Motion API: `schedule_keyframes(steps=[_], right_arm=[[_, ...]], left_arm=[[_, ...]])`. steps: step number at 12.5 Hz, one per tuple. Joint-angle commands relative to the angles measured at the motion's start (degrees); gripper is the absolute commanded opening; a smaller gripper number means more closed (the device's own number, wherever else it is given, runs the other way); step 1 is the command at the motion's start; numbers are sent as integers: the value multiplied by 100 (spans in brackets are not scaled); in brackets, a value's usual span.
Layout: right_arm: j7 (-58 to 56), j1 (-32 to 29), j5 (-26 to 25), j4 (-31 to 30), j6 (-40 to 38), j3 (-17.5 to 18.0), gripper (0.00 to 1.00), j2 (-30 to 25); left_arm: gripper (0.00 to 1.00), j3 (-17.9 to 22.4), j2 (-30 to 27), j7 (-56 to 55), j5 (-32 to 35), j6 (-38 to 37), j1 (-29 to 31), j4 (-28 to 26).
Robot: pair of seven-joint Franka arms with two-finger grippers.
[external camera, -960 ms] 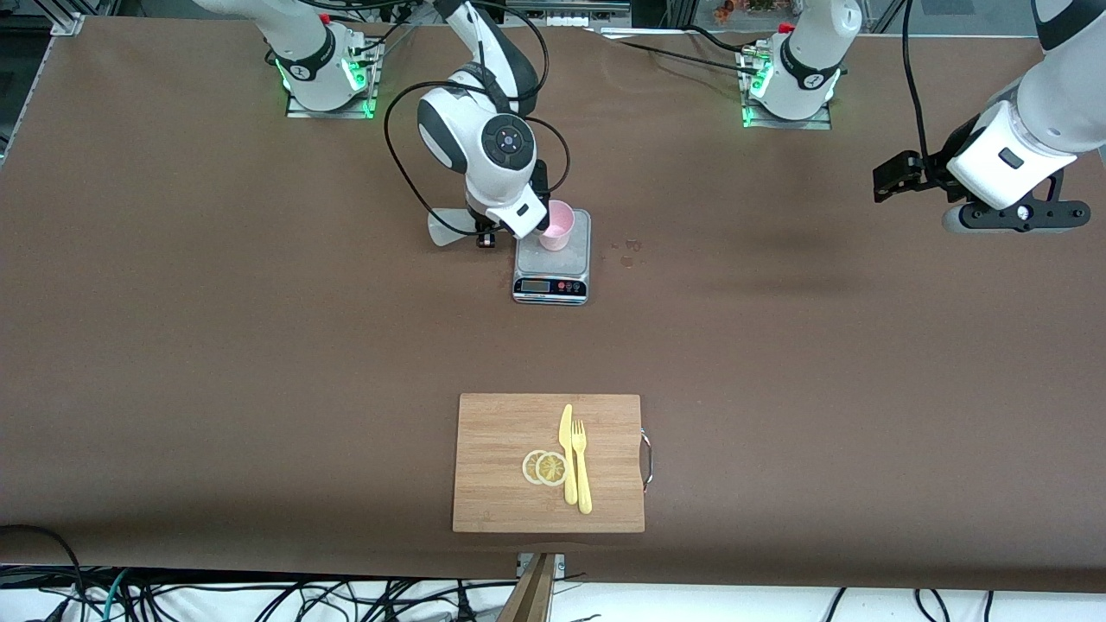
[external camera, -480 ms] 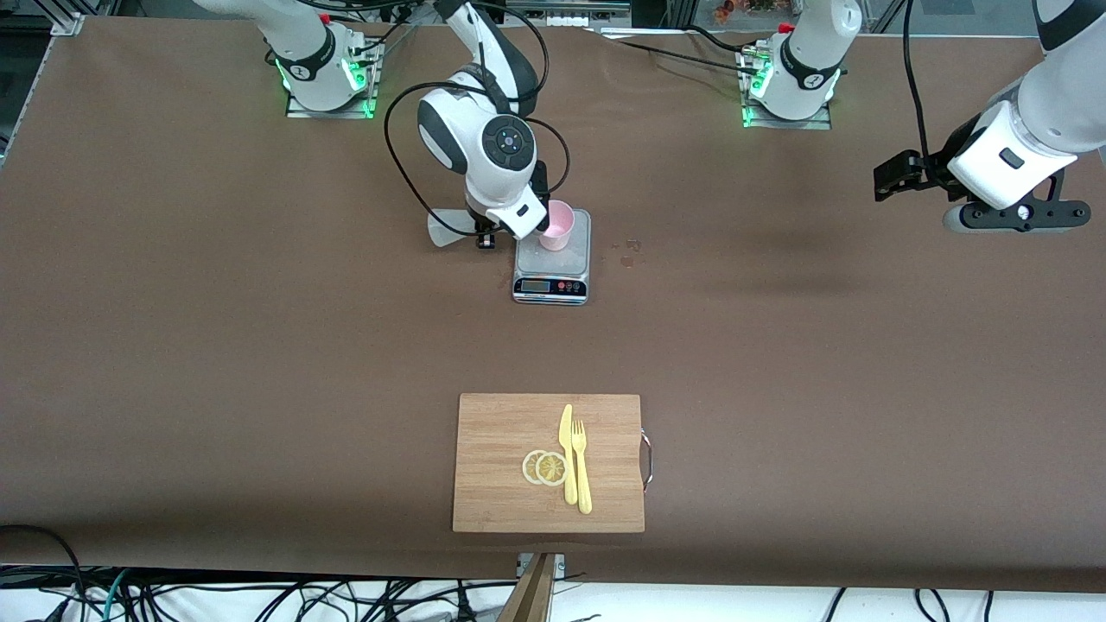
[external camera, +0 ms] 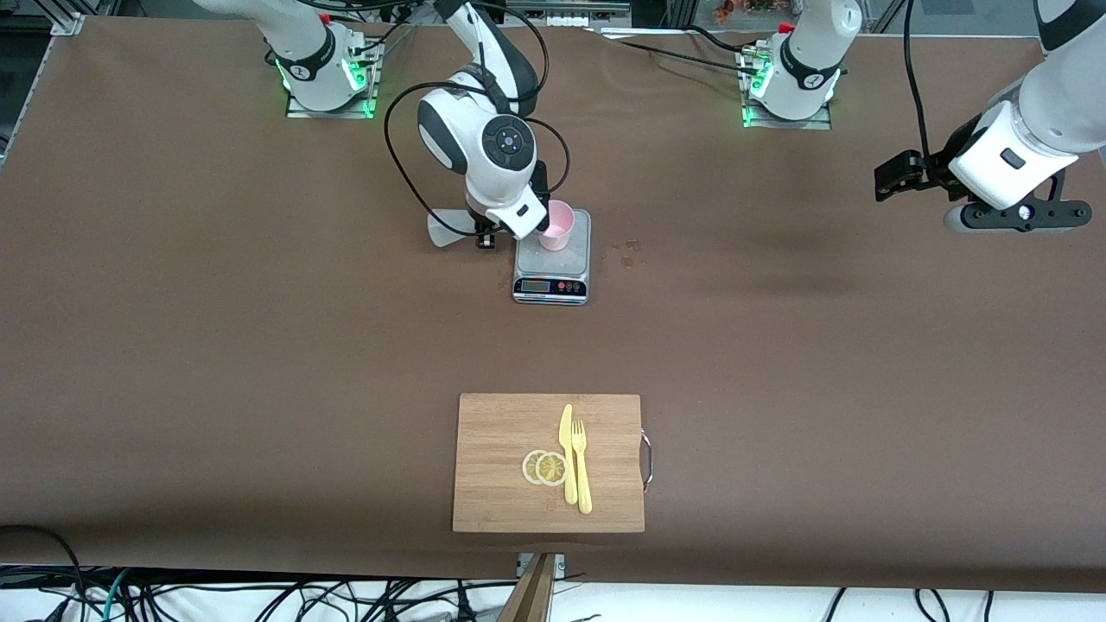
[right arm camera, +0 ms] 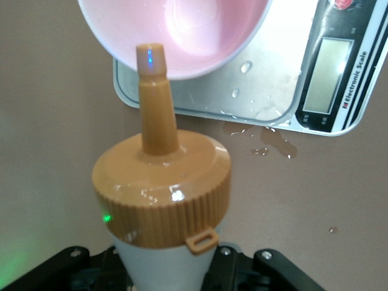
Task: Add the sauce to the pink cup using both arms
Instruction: 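Tilt the sauce bottle nozzle into the pink cup with the right gripper, then carry the sauce bottle away from the scale with the right gripper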
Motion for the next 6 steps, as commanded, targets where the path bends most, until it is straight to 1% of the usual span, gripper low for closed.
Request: schedule_keyframes(steps=[1, 6], right_arm=[[76, 32, -99, 6, -28, -23, 0, -69], [24, -64, -73, 41, -54, -32, 0, -121]], left_arm=[[100, -23, -2, 28, -160, -92, 25, 72], [100, -15, -2, 72, -160, -92, 34, 72]])
